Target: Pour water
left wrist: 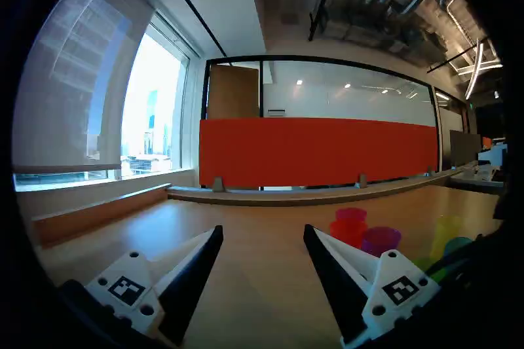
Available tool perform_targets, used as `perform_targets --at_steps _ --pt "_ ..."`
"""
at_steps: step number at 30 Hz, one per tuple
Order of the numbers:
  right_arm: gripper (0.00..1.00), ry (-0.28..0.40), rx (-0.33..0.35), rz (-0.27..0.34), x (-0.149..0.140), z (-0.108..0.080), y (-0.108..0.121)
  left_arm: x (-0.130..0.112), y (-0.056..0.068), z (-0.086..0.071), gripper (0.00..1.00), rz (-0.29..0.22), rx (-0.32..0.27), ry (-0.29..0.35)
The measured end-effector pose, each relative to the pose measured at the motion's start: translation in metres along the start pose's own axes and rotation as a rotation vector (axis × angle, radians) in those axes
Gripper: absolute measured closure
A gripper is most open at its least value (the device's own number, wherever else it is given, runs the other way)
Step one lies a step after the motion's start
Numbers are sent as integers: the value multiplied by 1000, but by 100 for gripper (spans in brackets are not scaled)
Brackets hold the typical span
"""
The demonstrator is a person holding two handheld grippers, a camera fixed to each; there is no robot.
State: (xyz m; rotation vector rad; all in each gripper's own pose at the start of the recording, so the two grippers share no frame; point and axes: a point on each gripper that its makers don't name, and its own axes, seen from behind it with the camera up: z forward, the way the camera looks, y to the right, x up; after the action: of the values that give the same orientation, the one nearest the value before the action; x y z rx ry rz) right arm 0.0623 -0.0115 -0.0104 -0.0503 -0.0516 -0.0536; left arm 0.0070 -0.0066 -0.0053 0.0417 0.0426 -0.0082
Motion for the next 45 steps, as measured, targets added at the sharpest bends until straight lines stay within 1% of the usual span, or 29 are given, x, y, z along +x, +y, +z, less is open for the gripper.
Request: perform_targets --at_steps 12,38,45 --pt "0 2 -1 -1 4 0 1 -9 4 4 9 4 -10 -36" --pt "0 2 -2 4 3 -1 4 -9 6 3 9 6 -22 -40" --pt "0 11 -4 -3 4 -4 7 -9 6 3 9 6 -23 -40"
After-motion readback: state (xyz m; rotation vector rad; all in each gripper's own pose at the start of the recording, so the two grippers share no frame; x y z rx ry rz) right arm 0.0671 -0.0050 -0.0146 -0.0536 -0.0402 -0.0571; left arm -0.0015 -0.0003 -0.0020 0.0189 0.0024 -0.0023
